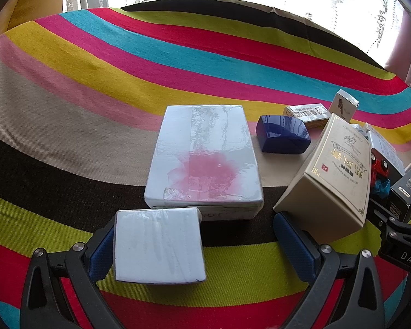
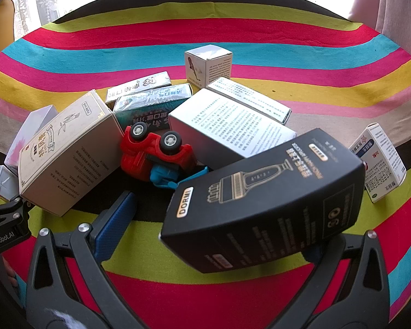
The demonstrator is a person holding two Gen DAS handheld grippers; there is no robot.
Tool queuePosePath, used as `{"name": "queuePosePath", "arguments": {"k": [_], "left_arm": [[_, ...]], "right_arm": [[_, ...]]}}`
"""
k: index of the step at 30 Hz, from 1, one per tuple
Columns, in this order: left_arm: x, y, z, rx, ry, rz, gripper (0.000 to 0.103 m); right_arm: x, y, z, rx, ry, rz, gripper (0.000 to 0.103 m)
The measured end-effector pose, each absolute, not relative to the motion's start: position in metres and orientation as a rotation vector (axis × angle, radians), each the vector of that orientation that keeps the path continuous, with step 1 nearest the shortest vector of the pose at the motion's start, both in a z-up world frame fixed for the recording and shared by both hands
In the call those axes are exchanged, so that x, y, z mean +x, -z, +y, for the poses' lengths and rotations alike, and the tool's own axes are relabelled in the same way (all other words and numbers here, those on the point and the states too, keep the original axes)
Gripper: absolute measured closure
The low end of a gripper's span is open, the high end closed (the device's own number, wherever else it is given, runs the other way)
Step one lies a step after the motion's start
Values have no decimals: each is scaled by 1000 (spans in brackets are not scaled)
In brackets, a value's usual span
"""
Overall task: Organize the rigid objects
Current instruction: 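Close the right gripper on the black DORMI box while the left gripper approaches the cream box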
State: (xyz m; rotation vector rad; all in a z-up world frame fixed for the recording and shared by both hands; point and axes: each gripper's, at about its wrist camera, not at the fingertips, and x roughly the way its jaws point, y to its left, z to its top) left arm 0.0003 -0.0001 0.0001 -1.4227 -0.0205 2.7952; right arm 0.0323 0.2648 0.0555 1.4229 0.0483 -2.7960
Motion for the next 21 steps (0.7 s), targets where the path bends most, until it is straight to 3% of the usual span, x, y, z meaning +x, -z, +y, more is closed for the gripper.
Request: {"name": "queuePosePath", "arguments": {"k": [21], "left_arm": [[2,0,0,-1422,-2796,-20,0]], "right_arm": [[32,-55,265,1424,2797,48,0]]}}
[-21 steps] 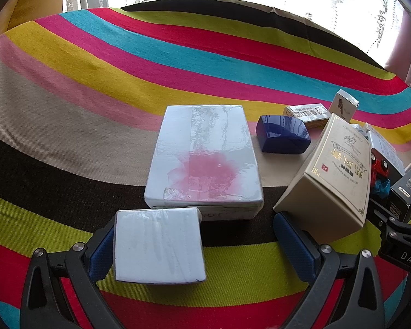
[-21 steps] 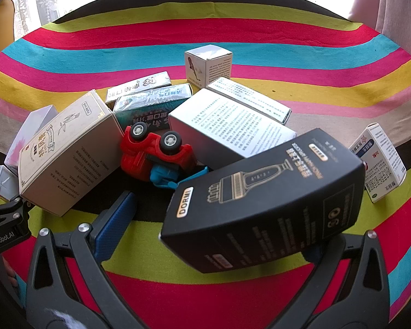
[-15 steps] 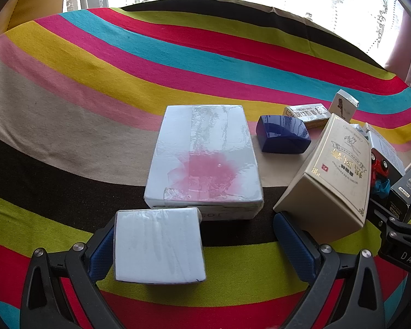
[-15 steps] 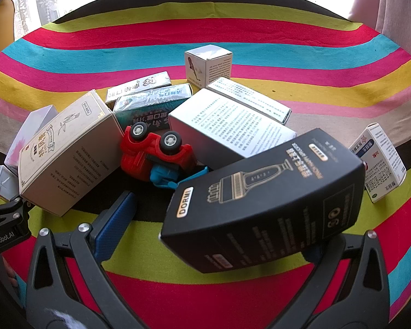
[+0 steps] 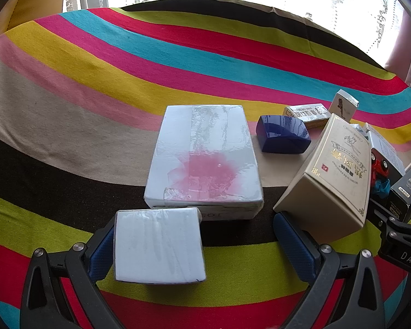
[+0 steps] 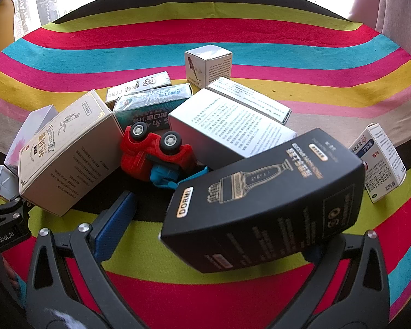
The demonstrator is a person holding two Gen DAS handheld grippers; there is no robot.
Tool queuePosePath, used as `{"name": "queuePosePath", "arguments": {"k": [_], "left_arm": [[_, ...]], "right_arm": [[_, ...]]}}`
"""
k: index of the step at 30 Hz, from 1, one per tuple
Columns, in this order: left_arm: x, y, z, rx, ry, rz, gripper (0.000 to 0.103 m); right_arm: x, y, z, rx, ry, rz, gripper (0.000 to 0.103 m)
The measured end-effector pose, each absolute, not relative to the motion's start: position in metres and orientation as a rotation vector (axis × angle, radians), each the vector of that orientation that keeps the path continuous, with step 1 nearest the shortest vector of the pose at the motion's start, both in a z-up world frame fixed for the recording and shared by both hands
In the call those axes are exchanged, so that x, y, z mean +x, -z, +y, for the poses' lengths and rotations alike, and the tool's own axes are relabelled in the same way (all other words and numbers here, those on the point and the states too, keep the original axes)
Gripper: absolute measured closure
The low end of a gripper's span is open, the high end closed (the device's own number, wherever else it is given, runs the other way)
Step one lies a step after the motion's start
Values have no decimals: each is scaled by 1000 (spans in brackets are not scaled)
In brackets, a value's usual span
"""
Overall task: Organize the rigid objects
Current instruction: 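Close the right gripper on the black DORMI box while the left gripper approaches the cream box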
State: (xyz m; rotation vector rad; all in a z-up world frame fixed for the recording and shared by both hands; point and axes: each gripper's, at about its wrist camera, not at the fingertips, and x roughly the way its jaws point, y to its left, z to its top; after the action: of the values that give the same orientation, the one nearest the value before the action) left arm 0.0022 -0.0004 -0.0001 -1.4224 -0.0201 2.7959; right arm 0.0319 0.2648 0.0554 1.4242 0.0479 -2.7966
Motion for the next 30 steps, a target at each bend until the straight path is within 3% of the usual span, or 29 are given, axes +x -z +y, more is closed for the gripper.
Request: {"name": "queuePosePath", "arguments": {"k": [21,30], "left_arm": [[2,-1,0,-1422,-2797,-20,0],[3,-1,1,-1420,-2792,-16,0]], "right_arm": [[32,-54,268,1415,2789,51,0],[48,-57,295,1350,2654,163,0]]}}
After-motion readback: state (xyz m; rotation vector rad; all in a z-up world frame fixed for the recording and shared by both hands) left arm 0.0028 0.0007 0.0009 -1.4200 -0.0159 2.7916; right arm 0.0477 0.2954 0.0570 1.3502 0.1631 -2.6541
